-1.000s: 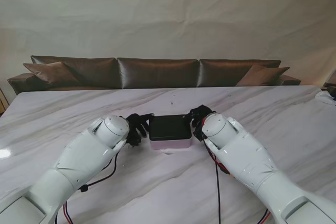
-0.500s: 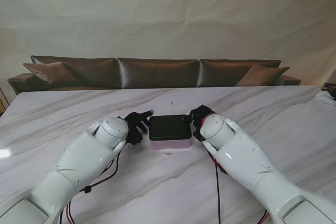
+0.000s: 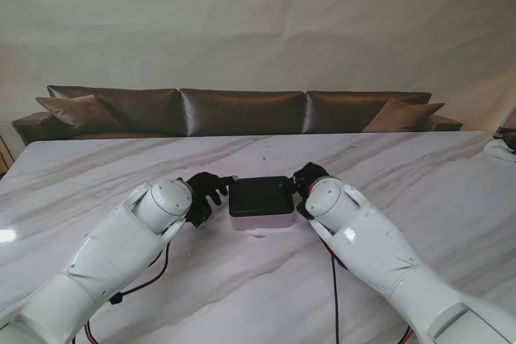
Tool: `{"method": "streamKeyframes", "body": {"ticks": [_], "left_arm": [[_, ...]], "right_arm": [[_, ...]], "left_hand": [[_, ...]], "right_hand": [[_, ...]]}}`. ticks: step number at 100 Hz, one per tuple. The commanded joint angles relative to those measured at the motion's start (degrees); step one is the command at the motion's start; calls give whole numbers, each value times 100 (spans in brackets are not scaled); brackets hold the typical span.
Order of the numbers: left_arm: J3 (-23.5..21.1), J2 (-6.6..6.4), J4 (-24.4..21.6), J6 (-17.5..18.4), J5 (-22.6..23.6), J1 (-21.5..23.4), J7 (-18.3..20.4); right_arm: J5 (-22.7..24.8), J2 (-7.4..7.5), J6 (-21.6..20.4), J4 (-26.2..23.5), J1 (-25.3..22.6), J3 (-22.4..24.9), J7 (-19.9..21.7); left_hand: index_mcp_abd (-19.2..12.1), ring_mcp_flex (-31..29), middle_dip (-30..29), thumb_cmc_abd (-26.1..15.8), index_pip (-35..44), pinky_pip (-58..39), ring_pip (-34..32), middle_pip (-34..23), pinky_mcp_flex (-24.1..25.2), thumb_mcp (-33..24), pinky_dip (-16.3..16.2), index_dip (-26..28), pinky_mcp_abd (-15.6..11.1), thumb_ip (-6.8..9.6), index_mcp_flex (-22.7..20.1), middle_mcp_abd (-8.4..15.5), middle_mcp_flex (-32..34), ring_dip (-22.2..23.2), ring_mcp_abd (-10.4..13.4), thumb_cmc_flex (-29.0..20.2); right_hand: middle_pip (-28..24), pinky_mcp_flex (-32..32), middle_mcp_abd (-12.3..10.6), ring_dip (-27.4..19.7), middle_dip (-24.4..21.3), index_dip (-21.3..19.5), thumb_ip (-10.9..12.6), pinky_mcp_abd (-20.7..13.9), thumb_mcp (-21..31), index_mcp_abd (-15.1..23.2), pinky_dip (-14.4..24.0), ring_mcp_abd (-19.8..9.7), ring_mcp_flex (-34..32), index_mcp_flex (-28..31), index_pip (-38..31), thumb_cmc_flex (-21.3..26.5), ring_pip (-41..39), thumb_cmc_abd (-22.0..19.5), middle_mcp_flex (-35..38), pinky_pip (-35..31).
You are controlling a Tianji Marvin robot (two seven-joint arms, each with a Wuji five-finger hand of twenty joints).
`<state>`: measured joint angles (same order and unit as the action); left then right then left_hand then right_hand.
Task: Refill a tissue box and feed the first sheet
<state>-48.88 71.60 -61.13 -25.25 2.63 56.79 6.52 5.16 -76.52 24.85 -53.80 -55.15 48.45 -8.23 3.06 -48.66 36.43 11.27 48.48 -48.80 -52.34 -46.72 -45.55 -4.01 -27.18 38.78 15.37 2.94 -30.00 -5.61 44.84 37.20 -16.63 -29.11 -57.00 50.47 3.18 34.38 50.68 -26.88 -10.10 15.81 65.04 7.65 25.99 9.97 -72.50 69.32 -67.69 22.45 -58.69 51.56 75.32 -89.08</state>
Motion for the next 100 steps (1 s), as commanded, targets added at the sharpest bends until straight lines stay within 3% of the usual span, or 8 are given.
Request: {"method": "streamKeyframes", "body": {"ticks": [1, 17, 28, 62, 80, 92, 95, 100], "left_arm": [[34, -16, -74, -19, -4, 3, 140], [98, 11, -103, -139, -48, -21, 147], [139, 105, 140, -82, -99, -101, 11], [295, 99, 323, -13, -7, -213, 122], [421, 76, 312, -20, 86, -254, 202], [496, 39, 272, -45, 208, -267, 256], [513, 34, 284, -31, 238, -271, 258], [535, 22, 266, -25, 287, -264, 261]], "right_arm": [[5, -37, 17, 44, -37, -27, 56], [12, -37, 16, 20, -61, -35, 39], [36, -27, 13, 4, -70, -35, 41], [97, -6, 30, -31, -93, -19, 25], [86, -43, -28, 81, -44, -92, 13], [105, -49, -28, 125, -25, -124, 20], [116, -48, -27, 137, -21, -132, 22], [141, -46, -22, 150, -16, -146, 24]], "left_hand": [[-325, 72, 133, 114, 223, -4396, -195, -253, 12, 49, -32, 202, -1474, 59, 124, 184, -150, 132, -208, -38], [-467, 10, 267, -33, 460, -4532, -324, -368, -15, -202, -77, 540, -1449, 152, -51, 191, -43, 262, -249, -37], [-666, -158, 401, -26, 677, -4783, -515, -490, -142, -952, -101, 1040, -1401, 159, -429, 250, 205, 348, -298, 145], [-909, -360, 603, 154, 980, -5097, -812, -706, -316, -1325, -122, 1420, -1600, 142, -658, 358, 408, 510, -160, 55], [-1284, -665, 862, 406, 1486, -5534, -1177, -1020, -547, -1812, -138, 1943, -1747, 13, -1107, 657, 778, 668, -7, -142], [-1444, -901, 1049, 615, 1728, -5789, -1380, -1204, -730, -2142, -92, 2236, -1852, 27, -1367, 876, 1048, 736, 172, -217], [-1489, -898, 1084, 700, 1758, -5827, -1417, -1224, -758, -2237, -75, 2277, -1883, 54, -1398, 919, 1092, 767, 70, -227], [-1518, -936, 1141, 819, 1793, -5878, -1458, -1249, -784, -2391, -48, 2327, -1918, 99, -1445, 968, 1147, 793, 130, -214]], "right_hand": [[-200, 101, -174, 73, 119, -7, 65, -357, 100, -76, 121, -62, -241, 152, 170, 16, -341, 28, 337, -386], [-195, 99, -175, 69, 136, -39, 71, -353, 105, -76, 123, -64, -237, 155, 192, 11, -349, 39, 338, -390], [-187, 99, -174, 60, 142, -50, 71, -342, 105, -63, 123, -63, -233, 148, 207, 6, -336, 41, 333, -389], [-167, 98, -185, 52, 151, -76, 75, -342, 118, -38, 123, -62, -238, 152, 218, -1, -334, 74, 343, -387], [-175, 119, -177, 72, 159, -72, 87, -351, 186, -73, 128, -70, -241, 207, 205, -16, -384, 139, 397, -400], [-185, 119, -169, 88, 166, -82, 100, -354, 232, -106, 130, -65, -242, 227, 181, -29, -424, 166, 428, -406], [-187, 145, -168, 93, 168, -85, 105, -341, 245, -112, 136, -73, -242, 230, 171, -30, -440, 184, 438, -424], [-192, 155, -169, 102, 171, -89, 115, -330, 263, -116, 137, -73, -243, 236, 157, -25, -462, 201, 451, -429]]}}
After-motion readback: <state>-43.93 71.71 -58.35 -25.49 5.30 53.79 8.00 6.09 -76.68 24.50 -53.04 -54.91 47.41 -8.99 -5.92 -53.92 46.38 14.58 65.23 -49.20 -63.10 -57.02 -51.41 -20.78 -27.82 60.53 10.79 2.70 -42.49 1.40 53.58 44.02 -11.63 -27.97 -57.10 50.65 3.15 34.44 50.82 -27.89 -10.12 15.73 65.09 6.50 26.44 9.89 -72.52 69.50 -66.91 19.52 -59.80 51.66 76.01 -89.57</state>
